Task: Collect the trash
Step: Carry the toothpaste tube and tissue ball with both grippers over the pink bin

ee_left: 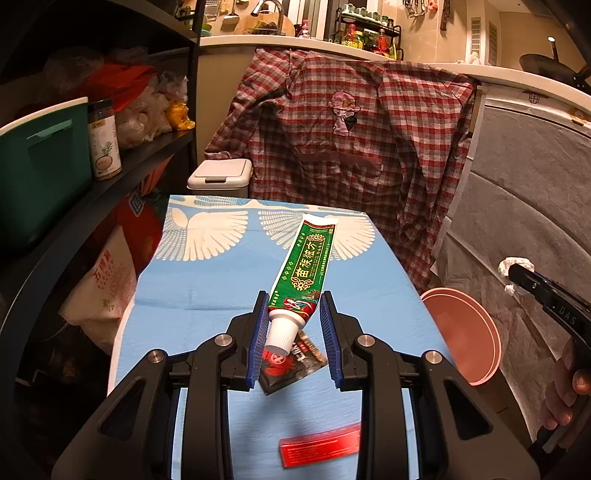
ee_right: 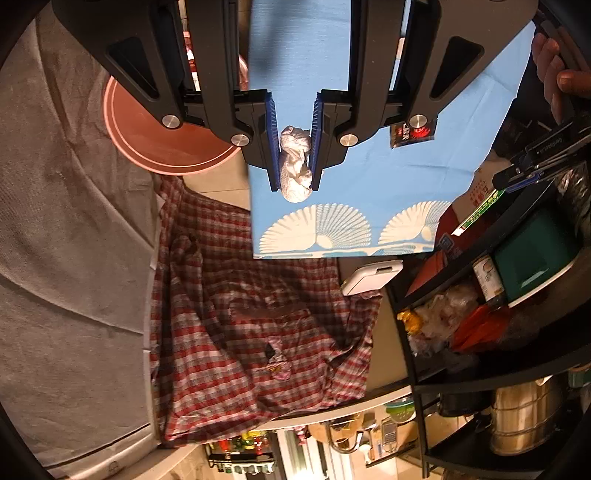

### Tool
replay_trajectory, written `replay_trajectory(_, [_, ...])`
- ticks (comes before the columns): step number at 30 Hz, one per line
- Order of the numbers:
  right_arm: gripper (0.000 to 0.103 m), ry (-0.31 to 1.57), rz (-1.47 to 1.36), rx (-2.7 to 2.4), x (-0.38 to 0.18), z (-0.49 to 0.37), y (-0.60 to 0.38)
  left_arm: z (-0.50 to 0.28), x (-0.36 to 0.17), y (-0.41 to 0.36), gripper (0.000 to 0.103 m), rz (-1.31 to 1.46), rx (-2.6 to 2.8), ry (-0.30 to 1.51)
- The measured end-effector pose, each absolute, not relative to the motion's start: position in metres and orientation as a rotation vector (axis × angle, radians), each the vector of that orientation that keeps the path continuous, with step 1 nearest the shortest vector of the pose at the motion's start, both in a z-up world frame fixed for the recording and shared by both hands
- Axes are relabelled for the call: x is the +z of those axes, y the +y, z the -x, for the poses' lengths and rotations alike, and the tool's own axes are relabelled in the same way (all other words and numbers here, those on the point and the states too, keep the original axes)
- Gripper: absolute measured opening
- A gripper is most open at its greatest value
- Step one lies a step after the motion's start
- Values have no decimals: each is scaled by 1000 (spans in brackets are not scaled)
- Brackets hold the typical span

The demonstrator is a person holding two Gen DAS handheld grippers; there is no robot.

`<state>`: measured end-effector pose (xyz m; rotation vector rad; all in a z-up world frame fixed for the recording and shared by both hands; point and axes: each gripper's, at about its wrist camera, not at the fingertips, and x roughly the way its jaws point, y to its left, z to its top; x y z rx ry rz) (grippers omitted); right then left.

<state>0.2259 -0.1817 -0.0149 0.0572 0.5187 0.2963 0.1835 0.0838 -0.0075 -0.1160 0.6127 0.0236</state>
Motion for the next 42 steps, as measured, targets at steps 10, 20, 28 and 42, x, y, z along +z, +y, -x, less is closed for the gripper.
replay_trajectory(10, [16, 487, -53, 245, -4, -230, -206, -193, -1, 62, 28, 112, 5, 596])
replay_trajectory(20, [16, 473, -39, 208, 3, -233, -230, -206, -1, 31, 28, 90, -34, 595])
replay_trajectory(28, [16, 479, -34, 178, 3, -240, -248, -218, -3, 6, 28, 83, -63, 598])
replay_trajectory(42, [16, 529, -62, 131, -7, -257, -274, -237, -11, -40, 28, 57, -114, 610])
